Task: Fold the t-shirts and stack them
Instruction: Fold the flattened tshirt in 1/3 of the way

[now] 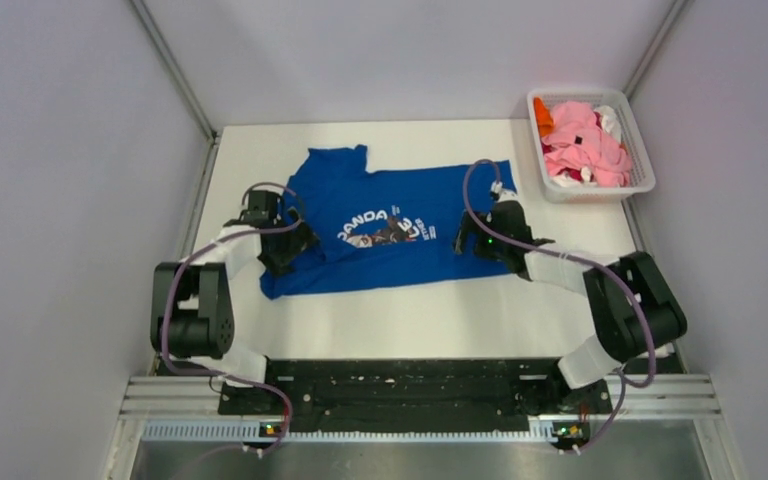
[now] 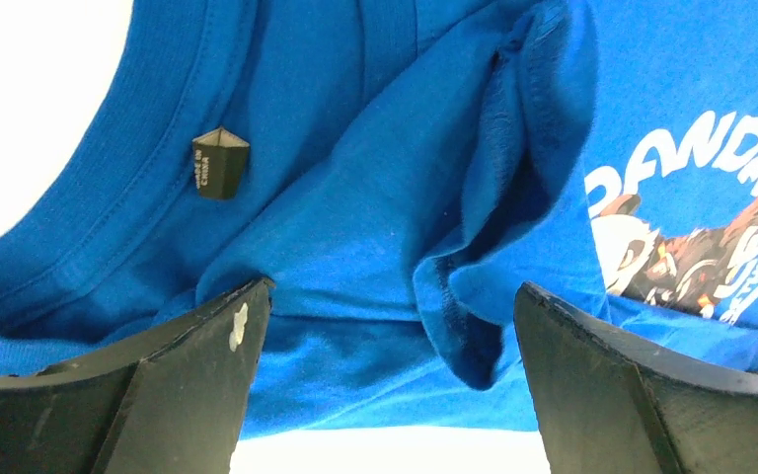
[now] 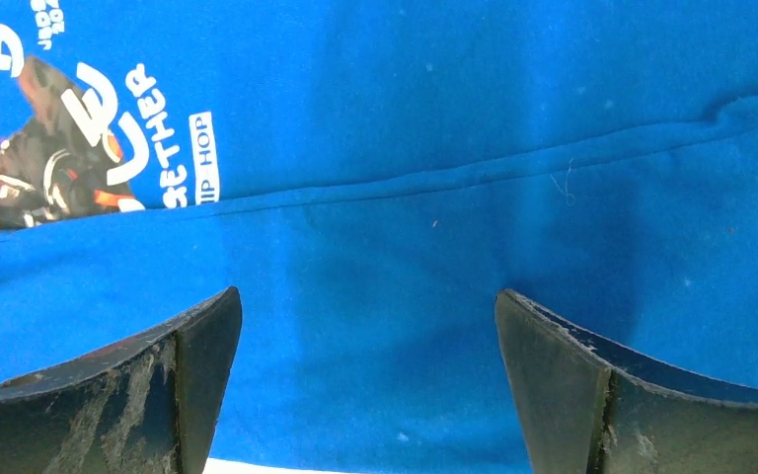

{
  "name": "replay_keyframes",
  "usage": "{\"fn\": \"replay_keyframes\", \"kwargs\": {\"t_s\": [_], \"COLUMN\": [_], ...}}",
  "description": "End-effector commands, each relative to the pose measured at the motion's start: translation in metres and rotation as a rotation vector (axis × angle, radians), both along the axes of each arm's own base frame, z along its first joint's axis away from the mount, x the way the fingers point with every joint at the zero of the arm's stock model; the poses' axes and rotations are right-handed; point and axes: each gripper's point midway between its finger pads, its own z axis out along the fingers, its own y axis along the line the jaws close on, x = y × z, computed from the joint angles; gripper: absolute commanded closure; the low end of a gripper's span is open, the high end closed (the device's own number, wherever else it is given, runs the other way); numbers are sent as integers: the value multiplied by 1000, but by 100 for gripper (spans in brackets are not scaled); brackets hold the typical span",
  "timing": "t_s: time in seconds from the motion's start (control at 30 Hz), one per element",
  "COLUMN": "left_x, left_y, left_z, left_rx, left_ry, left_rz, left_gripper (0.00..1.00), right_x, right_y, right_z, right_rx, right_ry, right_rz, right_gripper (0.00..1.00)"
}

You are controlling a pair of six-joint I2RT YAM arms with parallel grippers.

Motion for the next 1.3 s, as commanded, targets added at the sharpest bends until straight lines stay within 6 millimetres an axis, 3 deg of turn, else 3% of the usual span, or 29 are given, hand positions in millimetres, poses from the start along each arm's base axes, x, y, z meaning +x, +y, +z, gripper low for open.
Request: {"fn": "replay_keyframes", "kwargs": {"t_s": [0.0, 0.1, 0.23, 0.4, 0.53, 0.63, 0.83, 0.93, 1.27], "left_x": [-92, -136, -145, -127, -122, -121, -119, -114, -90], "left_y": [3, 25, 19, -29, -49, -57, -70, -84, -102], "left_z": [-21, -16, 7, 35, 49, 47, 24, 23, 25], "left_rx": [27, 147, 106, -106, -101, -70, -81, -135, -161], "left_ry": [165, 202, 87, -68, -98, -99, -30, -38, -64], "left_rz": [39, 92, 82, -43, -113, -135, -173, -214, -259], "left_gripper": [1, 1, 1, 1, 1, 1, 1, 1, 1], "right_x": [-90, -128, -149, -126, -113, -107, -103, -103, -103], "right_y": [-21, -26, -29, -20, -17, -18, -22, -25, -34], "right_z": [-34, -34, -21, 20, 42, 53, 66, 68, 75], "right_rx": [-154, -177, -138, -74, -56, -51, -57, -64, -79], "right_ry": [205, 238, 215, 51, -18, -56, -103, -110, -135], "right_rz": [-73, -79, -78, -71, -77, -90, -107, -113, -147], "right_gripper": [1, 1, 1, 1, 1, 1, 1, 1, 1]}}
